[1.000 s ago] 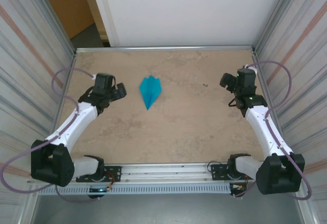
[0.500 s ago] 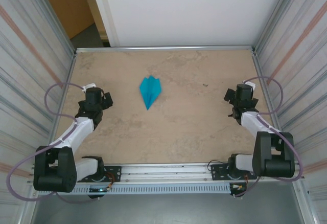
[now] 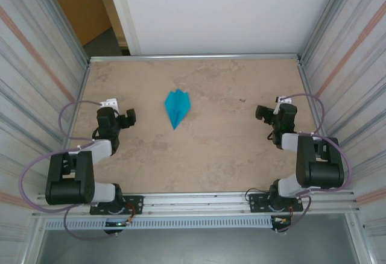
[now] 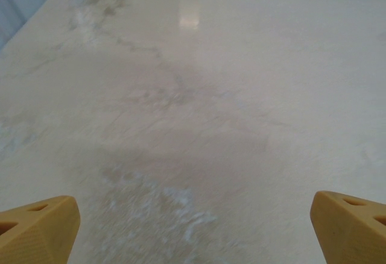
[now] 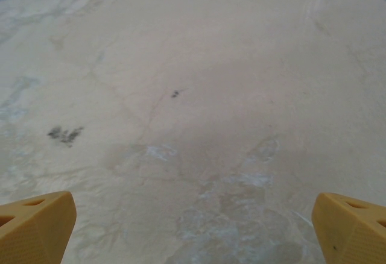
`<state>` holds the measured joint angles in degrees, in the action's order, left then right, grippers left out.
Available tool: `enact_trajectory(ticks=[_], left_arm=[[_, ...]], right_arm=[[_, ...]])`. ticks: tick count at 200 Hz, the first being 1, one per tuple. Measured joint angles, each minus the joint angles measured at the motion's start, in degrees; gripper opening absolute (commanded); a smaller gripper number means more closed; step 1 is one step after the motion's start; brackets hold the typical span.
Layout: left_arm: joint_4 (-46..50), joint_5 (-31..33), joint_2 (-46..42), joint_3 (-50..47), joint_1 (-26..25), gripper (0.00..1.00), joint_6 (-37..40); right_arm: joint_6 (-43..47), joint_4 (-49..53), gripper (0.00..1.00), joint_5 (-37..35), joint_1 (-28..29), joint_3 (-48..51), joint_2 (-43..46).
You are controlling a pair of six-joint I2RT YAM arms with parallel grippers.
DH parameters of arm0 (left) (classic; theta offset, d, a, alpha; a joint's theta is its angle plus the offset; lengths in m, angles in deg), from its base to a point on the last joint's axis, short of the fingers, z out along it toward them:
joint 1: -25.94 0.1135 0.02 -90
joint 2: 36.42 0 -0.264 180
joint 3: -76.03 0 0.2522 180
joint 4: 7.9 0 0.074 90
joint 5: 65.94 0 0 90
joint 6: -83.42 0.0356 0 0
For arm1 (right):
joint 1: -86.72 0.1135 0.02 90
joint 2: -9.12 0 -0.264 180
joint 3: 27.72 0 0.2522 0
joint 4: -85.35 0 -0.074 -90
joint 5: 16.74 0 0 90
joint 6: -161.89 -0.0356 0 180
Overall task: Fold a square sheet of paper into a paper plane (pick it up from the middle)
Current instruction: Reset both arms
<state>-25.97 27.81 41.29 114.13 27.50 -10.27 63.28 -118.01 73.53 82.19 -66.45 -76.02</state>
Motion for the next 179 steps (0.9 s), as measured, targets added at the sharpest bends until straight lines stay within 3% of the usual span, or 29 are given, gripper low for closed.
enact_trajectory(ticks=[66, 179], left_arm=[[-10.78, -5.79, 7.54, -1.88, -0.11, 0.99, 3.21], [-11.85, -3.04, 8.87, -1.84, -3.1, 0.99, 5.51]], right_arm=[[1.66, -6.54, 0.99, 2.8, 0.39, 2.01, -2.62], [1.84, -6.64, 0.99, 2.58, 1.25, 1.99, -2.71]])
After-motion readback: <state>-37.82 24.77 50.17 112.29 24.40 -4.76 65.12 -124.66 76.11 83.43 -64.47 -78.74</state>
